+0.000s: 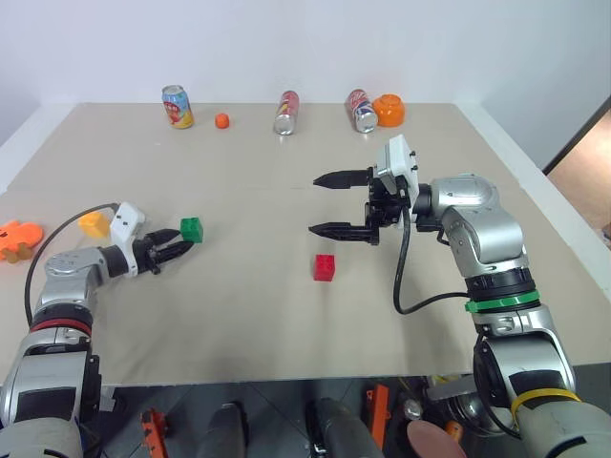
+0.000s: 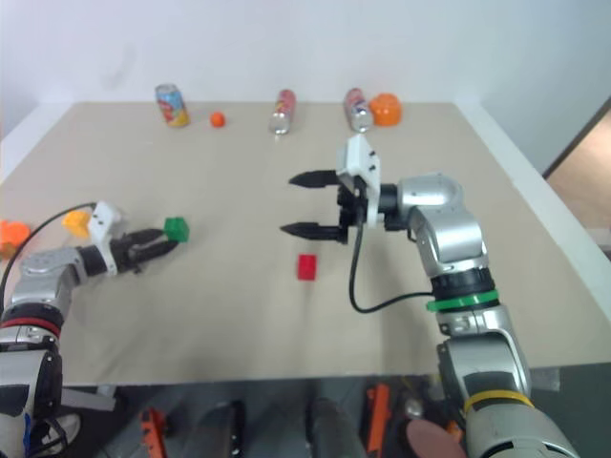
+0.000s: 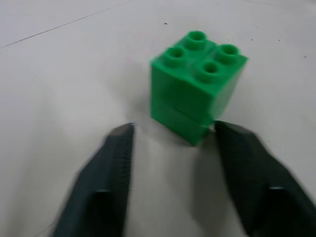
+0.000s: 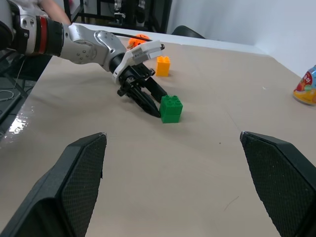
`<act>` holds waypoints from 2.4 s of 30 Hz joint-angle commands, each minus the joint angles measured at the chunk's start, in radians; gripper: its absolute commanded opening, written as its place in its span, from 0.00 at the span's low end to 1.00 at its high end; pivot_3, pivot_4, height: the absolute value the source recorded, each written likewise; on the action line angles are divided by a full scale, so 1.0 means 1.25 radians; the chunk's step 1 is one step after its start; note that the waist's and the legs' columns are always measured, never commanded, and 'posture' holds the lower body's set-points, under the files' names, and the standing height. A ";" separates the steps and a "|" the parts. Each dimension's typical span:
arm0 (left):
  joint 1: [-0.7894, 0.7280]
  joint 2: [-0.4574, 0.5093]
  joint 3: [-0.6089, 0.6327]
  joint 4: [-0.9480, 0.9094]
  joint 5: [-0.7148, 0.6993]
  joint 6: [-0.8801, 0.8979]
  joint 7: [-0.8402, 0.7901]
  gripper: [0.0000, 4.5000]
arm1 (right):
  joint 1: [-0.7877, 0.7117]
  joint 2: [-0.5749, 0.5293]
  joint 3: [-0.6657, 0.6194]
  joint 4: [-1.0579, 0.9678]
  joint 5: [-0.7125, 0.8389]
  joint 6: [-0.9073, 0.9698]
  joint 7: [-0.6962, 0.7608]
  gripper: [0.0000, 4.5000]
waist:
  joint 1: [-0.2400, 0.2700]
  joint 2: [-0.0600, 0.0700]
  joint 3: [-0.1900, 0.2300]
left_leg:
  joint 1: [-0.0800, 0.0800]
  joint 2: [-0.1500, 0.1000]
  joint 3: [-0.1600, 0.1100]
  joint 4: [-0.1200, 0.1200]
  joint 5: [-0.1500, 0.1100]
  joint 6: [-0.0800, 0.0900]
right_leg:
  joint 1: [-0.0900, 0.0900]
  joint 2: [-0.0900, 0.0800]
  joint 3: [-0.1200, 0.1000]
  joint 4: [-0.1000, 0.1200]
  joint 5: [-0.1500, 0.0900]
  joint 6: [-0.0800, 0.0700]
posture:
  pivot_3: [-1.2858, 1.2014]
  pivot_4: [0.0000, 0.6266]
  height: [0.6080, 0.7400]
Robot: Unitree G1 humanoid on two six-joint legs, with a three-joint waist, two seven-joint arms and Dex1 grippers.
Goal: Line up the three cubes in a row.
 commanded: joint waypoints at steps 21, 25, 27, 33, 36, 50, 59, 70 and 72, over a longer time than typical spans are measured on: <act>-0.005 0.046 0.009 -0.056 0.027 0.011 -0.011 0.33 | -0.035 0.003 0.011 0.025 -0.001 -0.044 0.013 1.00 | -0.001 0.000 0.000 | 0.000 0.000 0.000 0.000 0.000 0.000 | 0.000 0.001 0.000 0.000 0.000 0.000 | 0.52 0.24 1.00; -0.018 0.052 0.014 -0.095 -0.002 0.057 -0.065 0.67 | -0.038 0.005 0.012 0.029 -0.002 -0.048 0.015 1.00 | -0.001 0.000 0.000 | 0.000 0.000 0.000 0.000 0.000 0.000 | 0.000 0.000 0.000 0.000 0.000 0.000 | 0.52 0.24 1.00; -0.022 0.052 0.015 -0.106 0.005 0.045 -0.048 0.82 | -0.038 0.006 0.011 0.030 -0.001 -0.048 0.016 1.00 | 0.000 0.000 0.000 | 0.000 0.000 0.000 0.000 0.000 0.000 | 0.000 0.000 0.000 0.000 0.000 0.000 | 0.52 0.24 1.00; -0.035 0.053 0.022 -0.147 -0.033 0.116 -0.100 0.96 | -0.044 0.009 0.010 0.036 0.000 -0.049 0.017 1.00 | -0.001 0.000 0.000 | 0.000 0.000 0.000 0.000 0.000 0.000 | 0.000 0.001 0.000 0.000 0.000 0.000 | 0.52 0.24 1.00; -0.052 0.047 0.016 -0.135 -0.029 0.135 -0.097 0.96 | -0.045 0.009 0.009 0.037 0.000 -0.050 0.016 1.00 | -0.002 0.000 0.000 | 0.000 0.000 0.000 0.000 0.000 0.000 | 0.000 0.001 0.000 0.000 0.000 0.000 | 0.52 0.24 1.00; -0.136 0.000 -0.031 -0.012 0.034 0.104 -0.088 0.96 | -0.036 0.004 0.005 0.015 0.003 -0.035 0.001 1.00 | -0.002 0.000 0.000 | 0.000 0.000 -0.001 0.000 0.000 0.000 | -0.001 0.002 0.001 0.000 0.000 0.000 | 0.52 0.24 1.00; -0.147 -0.006 -0.028 0.029 0.047 0.091 -0.070 0.96 | -0.021 -0.005 0.004 -0.010 0.005 -0.016 -0.006 1.00 | -0.002 0.000 0.000 | 0.000 0.000 -0.001 0.000 0.000 0.000 | -0.001 0.002 0.001 0.000 0.000 0.000 | 0.52 0.24 1.00; -0.115 -0.009 -0.038 0.029 0.056 0.083 -0.063 0.96 | -0.027 -0.001 0.008 -0.006 0.003 -0.015 -0.007 1.00 | -0.002 0.000 0.000 | 0.000 0.000 -0.001 0.000 0.000 0.000 | -0.001 0.002 0.001 0.000 0.000 0.000 | 0.52 0.24 1.00; -0.112 -0.010 -0.041 0.030 0.060 0.083 -0.065 0.96 | -0.028 0.000 0.009 -0.003 0.002 -0.016 -0.006 1.00 | -0.002 0.000 0.000 | 0.000 0.000 -0.001 0.000 0.000 0.000 | -0.001 0.002 0.001 0.000 0.000 0.000 | 0.52 0.24 1.00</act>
